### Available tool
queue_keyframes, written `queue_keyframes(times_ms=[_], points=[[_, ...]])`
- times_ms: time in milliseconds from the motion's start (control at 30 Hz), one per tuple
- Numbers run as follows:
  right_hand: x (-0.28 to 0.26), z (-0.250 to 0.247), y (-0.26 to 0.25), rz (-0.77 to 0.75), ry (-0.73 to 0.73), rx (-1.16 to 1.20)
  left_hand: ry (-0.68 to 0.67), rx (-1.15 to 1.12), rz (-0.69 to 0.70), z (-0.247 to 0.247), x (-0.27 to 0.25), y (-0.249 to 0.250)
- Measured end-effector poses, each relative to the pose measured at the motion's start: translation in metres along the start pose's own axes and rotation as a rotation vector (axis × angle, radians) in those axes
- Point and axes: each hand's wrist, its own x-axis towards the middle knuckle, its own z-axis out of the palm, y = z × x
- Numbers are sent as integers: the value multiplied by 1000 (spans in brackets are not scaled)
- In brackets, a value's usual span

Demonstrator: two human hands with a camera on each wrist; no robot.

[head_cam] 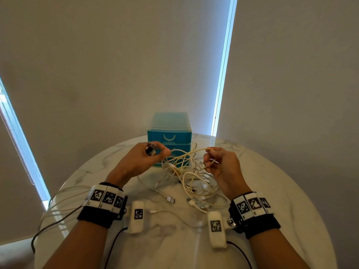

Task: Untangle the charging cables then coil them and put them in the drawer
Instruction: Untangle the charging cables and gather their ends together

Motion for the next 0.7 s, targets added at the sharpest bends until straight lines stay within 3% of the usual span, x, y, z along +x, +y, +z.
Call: queue_keyframes(times_ms=[200,300,433,533,600,700], points=[[-3,-6,-7,-6,-278,314,-332,90,44,-5,-8,2],[-4,-5,-5,-54,-314,178,-436,59,67,-6,-13,10],[-11,4,-3,-111,-340,-262,-454,32,101,0,-13,20],[-15,7,-2,-235,-302,-509,-430,32,114,6,-11,19],[-13,7,-3,-330,-250,-458,-443,32,93,7,-11,19],[-9,3,-10,-341,-178,-85,-416,28,67,4,-12,19]])
